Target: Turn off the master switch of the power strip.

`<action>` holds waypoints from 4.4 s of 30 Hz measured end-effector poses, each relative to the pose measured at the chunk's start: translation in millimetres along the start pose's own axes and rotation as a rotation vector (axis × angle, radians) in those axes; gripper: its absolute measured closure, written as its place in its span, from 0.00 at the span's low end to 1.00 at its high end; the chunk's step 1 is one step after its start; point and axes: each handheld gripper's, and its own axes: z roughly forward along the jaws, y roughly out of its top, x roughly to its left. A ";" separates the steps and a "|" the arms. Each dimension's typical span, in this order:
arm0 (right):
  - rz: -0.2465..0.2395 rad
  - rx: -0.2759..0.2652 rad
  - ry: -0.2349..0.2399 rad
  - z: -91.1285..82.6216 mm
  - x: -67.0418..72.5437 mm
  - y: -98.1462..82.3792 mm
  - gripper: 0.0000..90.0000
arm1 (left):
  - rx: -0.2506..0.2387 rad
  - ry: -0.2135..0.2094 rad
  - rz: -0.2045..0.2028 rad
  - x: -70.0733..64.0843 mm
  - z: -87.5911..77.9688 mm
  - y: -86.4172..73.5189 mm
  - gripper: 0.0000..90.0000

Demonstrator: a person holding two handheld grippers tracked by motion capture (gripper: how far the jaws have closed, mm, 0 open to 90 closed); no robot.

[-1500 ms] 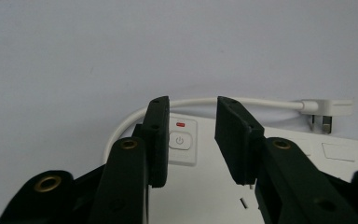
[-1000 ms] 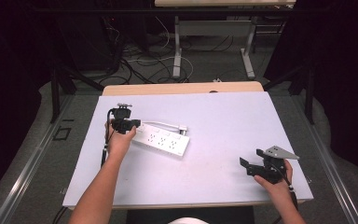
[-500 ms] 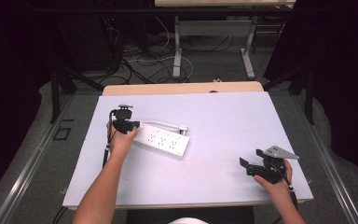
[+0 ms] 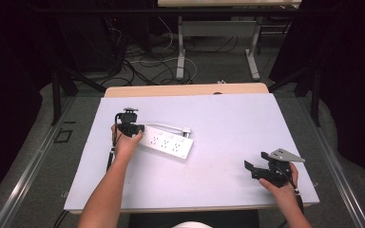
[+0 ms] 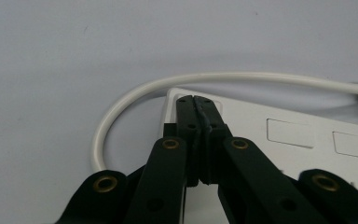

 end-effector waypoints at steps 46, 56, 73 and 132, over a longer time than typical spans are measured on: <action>0.011 0.004 -0.004 -2.4 -2.2 0.3 0.20 | -0.017 0.028 0.037 -2.7 1.5 1.7 0.98; 0.006 -0.002 -0.001 0.6 -1.8 1.9 0.20 | -0.032 0.024 0.033 -2.3 -6.1 2.3 0.98; 0.013 0.000 0.000 -1.9 -1.1 2.0 0.20 | -0.057 0.008 0.046 -5.0 -15.4 2.2 0.98; 0.013 -0.025 -0.007 -3.1 -1.7 2.5 0.20 | -0.175 -0.203 0.129 -44.6 -69.3 -10.4 0.75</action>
